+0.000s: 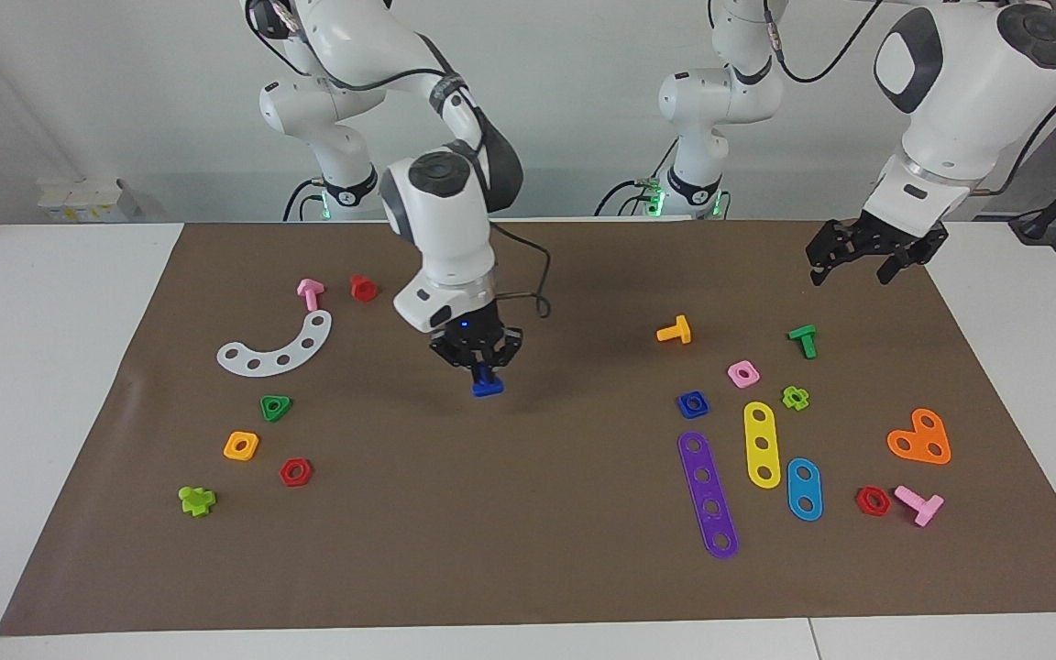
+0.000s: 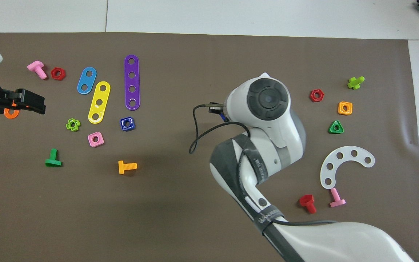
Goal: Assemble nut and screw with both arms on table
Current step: 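Carry the blue bolt to the mat centre and set it upright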
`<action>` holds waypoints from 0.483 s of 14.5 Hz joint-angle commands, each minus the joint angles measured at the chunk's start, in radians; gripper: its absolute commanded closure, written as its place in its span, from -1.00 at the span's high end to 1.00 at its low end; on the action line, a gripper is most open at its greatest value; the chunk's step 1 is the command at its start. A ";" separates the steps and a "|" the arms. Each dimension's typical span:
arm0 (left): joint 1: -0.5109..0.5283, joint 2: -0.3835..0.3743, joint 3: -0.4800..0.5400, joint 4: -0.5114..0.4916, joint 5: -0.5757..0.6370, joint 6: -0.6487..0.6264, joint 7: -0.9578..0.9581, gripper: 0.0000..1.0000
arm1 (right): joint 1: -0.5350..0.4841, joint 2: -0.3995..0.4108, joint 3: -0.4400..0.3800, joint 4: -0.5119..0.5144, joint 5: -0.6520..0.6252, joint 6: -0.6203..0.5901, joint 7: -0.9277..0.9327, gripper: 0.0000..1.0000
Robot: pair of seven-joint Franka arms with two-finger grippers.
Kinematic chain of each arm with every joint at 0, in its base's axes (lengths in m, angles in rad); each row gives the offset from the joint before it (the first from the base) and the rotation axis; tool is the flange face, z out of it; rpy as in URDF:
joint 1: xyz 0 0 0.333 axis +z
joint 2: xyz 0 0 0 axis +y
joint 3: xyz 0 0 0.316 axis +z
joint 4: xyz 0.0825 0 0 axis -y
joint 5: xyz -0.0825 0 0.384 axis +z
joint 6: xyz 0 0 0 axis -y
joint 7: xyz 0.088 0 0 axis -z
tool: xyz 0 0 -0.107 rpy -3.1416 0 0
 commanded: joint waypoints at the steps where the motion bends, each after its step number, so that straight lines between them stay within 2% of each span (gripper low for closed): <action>1: -0.005 -0.040 0.002 -0.051 0.016 0.022 -0.006 1.00 | 0.051 0.155 -0.004 0.114 -0.048 0.055 0.134 -1.00; 2: -0.002 -0.040 0.002 -0.051 0.016 0.020 -0.005 1.00 | 0.056 0.161 -0.004 0.108 -0.074 0.092 0.161 -1.00; 7: 0.001 -0.068 0.005 -0.104 0.013 0.019 0.032 1.00 | 0.067 0.158 -0.004 0.039 -0.079 0.094 0.166 -1.00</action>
